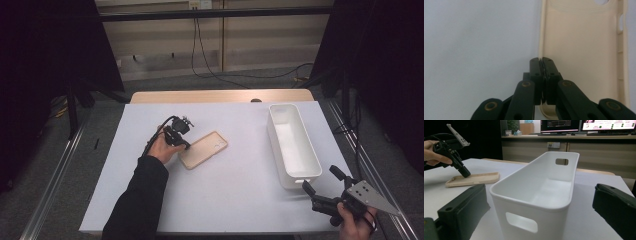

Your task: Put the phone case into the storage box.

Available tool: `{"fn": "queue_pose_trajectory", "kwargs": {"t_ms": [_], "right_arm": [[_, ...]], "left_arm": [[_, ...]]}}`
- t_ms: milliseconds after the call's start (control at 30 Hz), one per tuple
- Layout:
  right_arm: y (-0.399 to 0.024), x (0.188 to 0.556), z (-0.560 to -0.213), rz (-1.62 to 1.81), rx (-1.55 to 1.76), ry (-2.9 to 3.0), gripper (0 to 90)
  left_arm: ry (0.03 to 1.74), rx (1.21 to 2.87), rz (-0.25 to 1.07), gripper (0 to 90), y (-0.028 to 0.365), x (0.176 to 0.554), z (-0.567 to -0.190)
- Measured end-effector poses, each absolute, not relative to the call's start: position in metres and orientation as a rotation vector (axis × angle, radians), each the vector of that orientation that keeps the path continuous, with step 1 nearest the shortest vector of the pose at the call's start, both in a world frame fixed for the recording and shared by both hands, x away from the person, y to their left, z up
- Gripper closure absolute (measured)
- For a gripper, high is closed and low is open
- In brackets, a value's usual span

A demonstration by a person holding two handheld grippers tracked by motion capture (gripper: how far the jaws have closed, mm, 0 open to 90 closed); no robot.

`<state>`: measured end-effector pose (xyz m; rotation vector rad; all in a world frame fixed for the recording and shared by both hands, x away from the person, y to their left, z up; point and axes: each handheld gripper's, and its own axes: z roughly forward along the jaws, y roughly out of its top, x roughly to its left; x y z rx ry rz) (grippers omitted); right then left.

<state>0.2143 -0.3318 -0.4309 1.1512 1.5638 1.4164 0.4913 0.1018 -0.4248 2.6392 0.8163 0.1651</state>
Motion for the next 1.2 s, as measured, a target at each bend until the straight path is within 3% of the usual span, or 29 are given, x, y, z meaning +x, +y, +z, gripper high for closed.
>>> {"fn": "queue_pose_trajectory", "kwargs": {"t_ms": [567, 1200], "right_arm": [[-0.332, 0.214, -0.431, 1.415, 1.152, 1.559, 0.0], [-0.332, 0.214, -0.431, 1.414, 1.152, 1.559, 0.0]], "left_arm": [[0.85, 2.565, 0.149, 87.9, 0.108, 0.487, -0.424], [0.891, 2.368, 0.257, 88.0, 0.13, 0.474, -0.413]]}}
